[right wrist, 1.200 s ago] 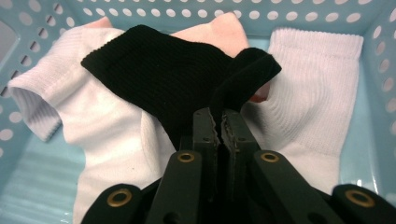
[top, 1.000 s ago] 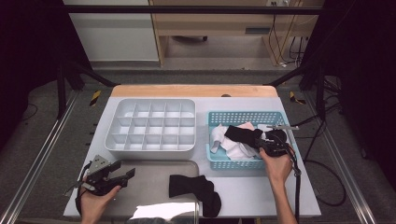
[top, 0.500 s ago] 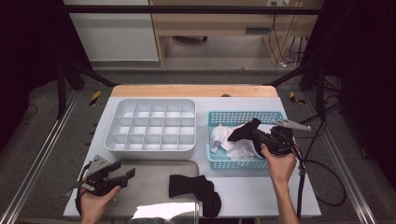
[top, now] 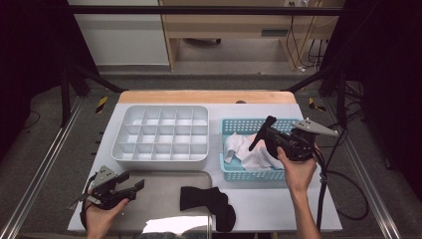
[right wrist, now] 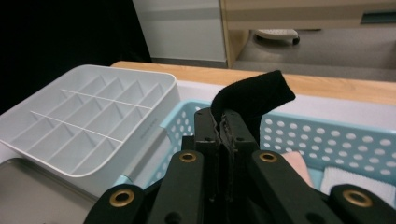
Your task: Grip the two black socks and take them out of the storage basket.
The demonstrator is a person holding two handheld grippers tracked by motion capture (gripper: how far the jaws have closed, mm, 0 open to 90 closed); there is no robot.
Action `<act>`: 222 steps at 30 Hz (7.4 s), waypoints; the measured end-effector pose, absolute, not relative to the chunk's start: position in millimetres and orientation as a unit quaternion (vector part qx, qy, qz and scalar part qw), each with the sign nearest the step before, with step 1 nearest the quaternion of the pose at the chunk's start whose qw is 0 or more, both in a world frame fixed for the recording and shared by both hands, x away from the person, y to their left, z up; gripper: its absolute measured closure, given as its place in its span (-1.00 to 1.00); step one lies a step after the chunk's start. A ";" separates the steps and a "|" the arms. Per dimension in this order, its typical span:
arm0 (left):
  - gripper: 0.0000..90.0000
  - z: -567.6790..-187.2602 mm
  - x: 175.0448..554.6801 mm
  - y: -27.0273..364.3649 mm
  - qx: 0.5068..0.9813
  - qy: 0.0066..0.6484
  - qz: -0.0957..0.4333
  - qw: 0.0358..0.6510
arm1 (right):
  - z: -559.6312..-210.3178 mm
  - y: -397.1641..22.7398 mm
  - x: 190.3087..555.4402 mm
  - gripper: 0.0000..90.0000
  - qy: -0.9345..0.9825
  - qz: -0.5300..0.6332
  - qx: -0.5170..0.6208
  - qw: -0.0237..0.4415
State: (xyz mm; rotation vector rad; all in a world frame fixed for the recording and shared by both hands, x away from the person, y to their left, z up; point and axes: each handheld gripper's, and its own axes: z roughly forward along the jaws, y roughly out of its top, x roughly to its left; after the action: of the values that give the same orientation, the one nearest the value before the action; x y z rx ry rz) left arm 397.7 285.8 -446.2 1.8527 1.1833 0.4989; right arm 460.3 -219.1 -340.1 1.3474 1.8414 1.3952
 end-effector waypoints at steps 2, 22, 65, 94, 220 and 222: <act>-0.29 -445.9 397.3 285.3 0.741 0.474 0.200 0.432 | -334.3 -216.3 457.1 0.92 0.670 0.515 0.482 0.233; -0.26 -444.3 395.1 282.1 0.741 0.468 0.197 0.439 | -304.3 -182.2 417.8 0.92 0.705 0.544 0.398 0.223; -0.04 -440.2 387.5 270.2 0.743 0.452 0.179 0.460 | -344.3 -167.6 354.8 0.92 0.765 0.528 0.344 0.135; -0.09 -440.2 386.6 270.5 0.739 0.453 0.191 0.460 | -447.3 -231.5 364.4 0.91 0.761 0.391 0.498 0.141; -0.12 -464.8 364.9 201.3 0.808 0.353 0.138 0.452 | -449.5 -67.5 412.0 0.69 0.824 0.439 0.341 0.105; -0.03 -465.4 365.3 200.2 0.808 0.354 0.136 0.451 | -445.7 -70.9 406.7 0.63 0.822 0.448 0.336 0.106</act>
State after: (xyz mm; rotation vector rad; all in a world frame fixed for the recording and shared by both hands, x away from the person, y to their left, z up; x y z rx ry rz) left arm 365.3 200.2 -465.4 1.9973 0.8754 0.3351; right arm 406.7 -70.9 -445.7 0.9894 2.4207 1.3199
